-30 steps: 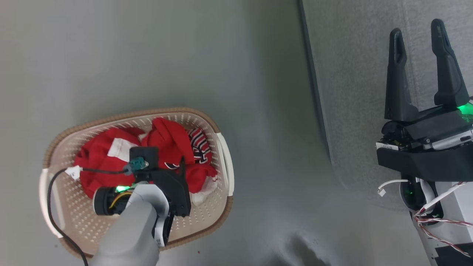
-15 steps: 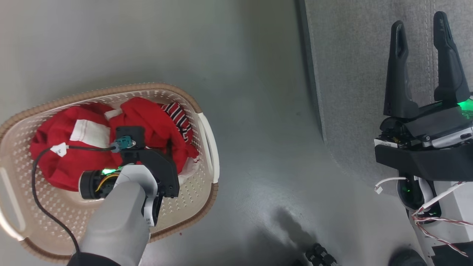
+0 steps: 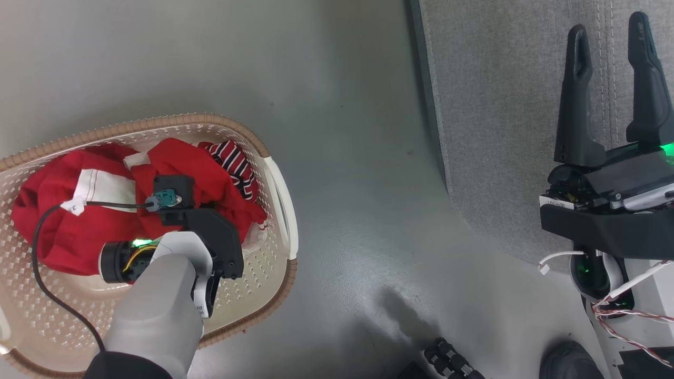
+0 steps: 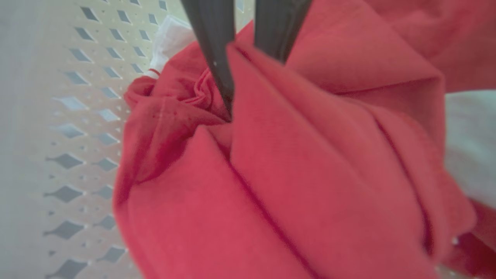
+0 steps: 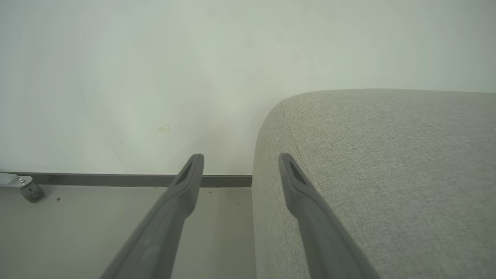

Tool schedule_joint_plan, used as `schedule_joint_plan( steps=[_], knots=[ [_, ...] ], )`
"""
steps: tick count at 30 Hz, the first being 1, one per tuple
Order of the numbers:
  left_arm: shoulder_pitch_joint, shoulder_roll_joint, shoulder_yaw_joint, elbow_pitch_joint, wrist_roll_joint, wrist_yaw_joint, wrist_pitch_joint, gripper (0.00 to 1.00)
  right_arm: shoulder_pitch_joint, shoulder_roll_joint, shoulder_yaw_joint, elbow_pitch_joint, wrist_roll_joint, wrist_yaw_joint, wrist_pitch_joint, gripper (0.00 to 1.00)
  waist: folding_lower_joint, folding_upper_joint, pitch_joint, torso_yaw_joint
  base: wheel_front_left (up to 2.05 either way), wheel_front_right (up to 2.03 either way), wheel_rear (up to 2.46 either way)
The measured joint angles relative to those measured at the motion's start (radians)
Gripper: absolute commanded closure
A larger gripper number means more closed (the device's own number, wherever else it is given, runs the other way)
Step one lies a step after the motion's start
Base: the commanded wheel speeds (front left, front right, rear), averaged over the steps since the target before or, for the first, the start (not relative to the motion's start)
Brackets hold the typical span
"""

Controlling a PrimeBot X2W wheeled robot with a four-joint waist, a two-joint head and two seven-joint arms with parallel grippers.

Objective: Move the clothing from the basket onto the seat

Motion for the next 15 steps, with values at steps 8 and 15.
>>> schedule_joint_plan(
  steps=[8,15],
  knots=[
    [-0.002,-0.005,-0.003,0.027,-0.006,-0.010,-0.011,1.00,0.000,0.000,-0.012,0.003,-0.001,0.009,0.000,0.00,0.0000,0.0000,-0.009,0.015,0.00,0.00,0.00],
    [0.000,-0.008,-0.003,0.032,-0.008,-0.028,-0.049,1.00,0.013,-0.004,-0.029,0.027,-0.001,0.018,0.000,0.00,0.0000,0.0000,-0.034,0.037,0.00,0.00,0.00]
  ],
)
